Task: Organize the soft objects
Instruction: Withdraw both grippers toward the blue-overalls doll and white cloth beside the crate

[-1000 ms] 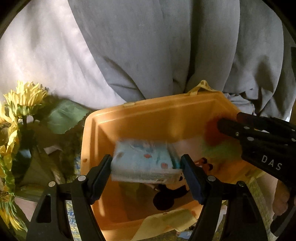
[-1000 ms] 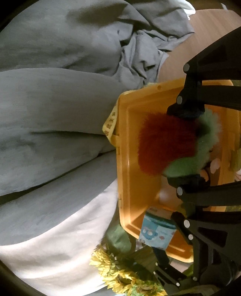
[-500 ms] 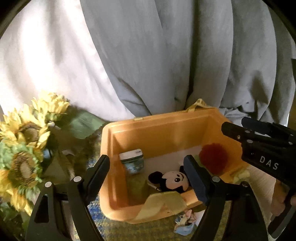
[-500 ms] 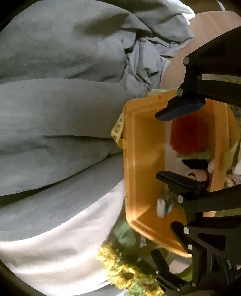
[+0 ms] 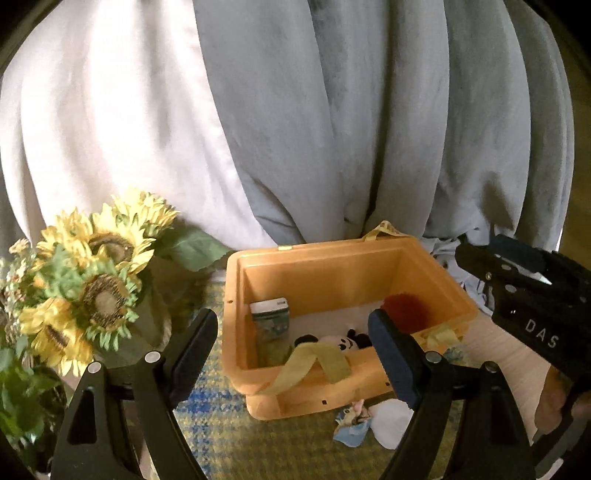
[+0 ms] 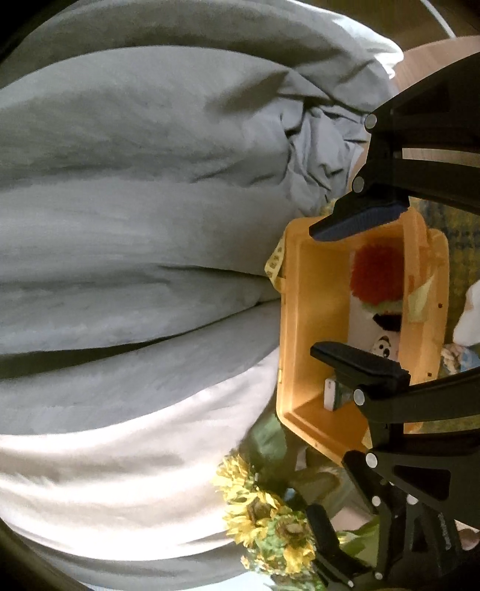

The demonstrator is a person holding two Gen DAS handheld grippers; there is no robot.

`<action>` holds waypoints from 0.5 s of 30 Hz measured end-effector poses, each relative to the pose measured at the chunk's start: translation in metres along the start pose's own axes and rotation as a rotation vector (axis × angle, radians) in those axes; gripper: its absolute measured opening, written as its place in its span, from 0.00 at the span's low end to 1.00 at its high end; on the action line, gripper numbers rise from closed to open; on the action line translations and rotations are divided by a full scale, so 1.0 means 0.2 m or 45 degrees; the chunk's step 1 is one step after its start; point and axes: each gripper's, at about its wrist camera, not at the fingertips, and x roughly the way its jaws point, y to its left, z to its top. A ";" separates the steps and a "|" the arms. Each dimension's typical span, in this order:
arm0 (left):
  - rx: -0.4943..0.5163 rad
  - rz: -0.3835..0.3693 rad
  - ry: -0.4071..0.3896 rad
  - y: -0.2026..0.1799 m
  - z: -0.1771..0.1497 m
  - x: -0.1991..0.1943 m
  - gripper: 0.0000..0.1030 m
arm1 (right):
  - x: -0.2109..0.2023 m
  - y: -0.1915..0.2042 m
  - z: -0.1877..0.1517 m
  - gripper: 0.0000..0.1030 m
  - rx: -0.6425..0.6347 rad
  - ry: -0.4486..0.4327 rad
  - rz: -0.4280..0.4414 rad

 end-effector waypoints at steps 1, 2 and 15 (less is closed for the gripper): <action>0.000 0.002 -0.008 0.00 -0.01 -0.02 0.81 | -0.02 0.00 -0.01 0.56 0.000 -0.004 -0.002; 0.002 0.009 -0.016 -0.01 -0.01 -0.04 0.81 | -0.04 0.00 -0.02 0.56 0.001 -0.007 -0.002; 0.034 0.002 -0.051 -0.07 -0.13 -0.20 0.81 | -0.22 0.01 -0.13 0.56 0.042 -0.038 0.017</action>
